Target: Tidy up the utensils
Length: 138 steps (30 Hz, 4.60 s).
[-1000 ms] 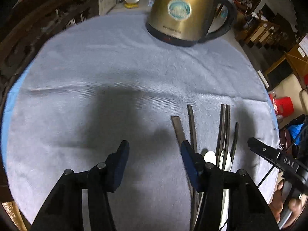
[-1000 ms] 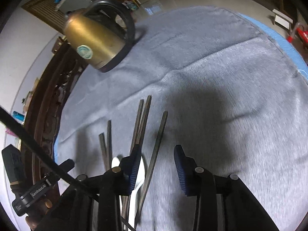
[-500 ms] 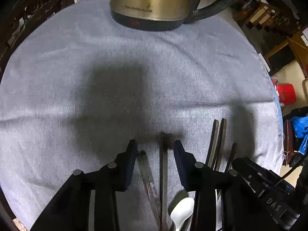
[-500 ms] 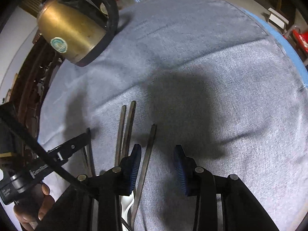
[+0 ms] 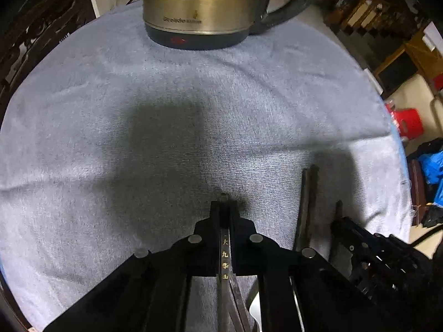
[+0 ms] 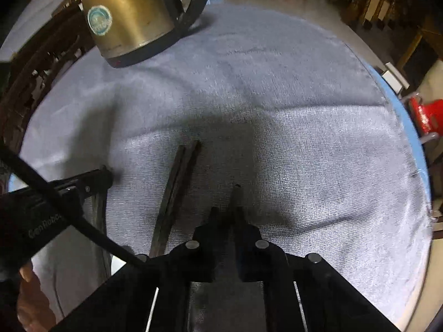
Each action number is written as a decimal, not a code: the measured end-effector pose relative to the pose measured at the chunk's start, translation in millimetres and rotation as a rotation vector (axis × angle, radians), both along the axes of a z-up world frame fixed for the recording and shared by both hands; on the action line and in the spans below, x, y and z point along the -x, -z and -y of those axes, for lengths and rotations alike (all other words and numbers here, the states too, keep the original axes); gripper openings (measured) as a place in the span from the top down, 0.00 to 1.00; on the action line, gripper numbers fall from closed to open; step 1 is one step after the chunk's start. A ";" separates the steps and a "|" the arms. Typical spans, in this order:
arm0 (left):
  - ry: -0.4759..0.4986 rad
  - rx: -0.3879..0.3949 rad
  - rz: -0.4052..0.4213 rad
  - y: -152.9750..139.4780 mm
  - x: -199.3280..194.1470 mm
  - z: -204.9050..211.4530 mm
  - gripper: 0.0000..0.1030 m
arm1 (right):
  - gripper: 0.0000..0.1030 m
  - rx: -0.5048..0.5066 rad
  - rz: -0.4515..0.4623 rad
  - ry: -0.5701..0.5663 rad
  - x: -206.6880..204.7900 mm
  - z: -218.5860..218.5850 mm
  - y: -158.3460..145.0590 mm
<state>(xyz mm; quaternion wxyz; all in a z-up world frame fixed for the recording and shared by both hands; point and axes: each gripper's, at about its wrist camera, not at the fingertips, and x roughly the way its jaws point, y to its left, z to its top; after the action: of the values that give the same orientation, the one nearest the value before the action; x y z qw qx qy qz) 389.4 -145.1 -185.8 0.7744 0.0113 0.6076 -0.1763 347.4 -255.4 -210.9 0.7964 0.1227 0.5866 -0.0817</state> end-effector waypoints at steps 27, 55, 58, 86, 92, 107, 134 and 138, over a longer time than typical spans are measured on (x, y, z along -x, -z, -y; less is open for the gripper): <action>-0.041 0.307 0.542 -195.5 214.0 -120.1 0.94 | 0.94 -0.066 0.733 -0.005 211.3 -15.8 -188.9; -0.192 0.456 0.838 -189.3 262.1 -101.8 0.94 | 0.94 -0.055 0.908 -0.138 325.3 -82.9 -259.2; -0.188 0.432 0.801 -174.9 260.3 -101.1 0.94 | 0.94 -0.049 0.852 -0.133 321.3 -85.8 -239.7; -0.200 0.224 0.484 -78.9 211.8 -165.8 0.42 | 0.70 -0.400 0.720 0.164 309.3 33.5 -168.1; -0.083 0.152 0.414 -49.9 183.3 -132.4 0.42 | 0.69 -0.691 0.461 0.155 236.5 59.1 -79.3; 0.212 0.143 0.341 -32.5 113.5 -52.8 0.55 | 0.69 -0.700 0.190 0.088 95.4 20.0 17.6; 0.343 0.098 0.281 -0.5 96.2 1.2 0.94 | 0.96 -0.531 0.319 0.072 129.9 37.6 -3.5; 0.252 0.142 0.309 -16.6 102.8 -24.5 0.95 | 0.96 -0.511 0.358 0.076 145.5 37.2 -12.8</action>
<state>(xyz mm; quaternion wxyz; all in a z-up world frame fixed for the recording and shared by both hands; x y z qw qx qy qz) 286.6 -120.6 -169.2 0.8289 0.0596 0.4615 -0.3105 201.9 -292.6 -198.1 0.8268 0.3529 0.4337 0.0616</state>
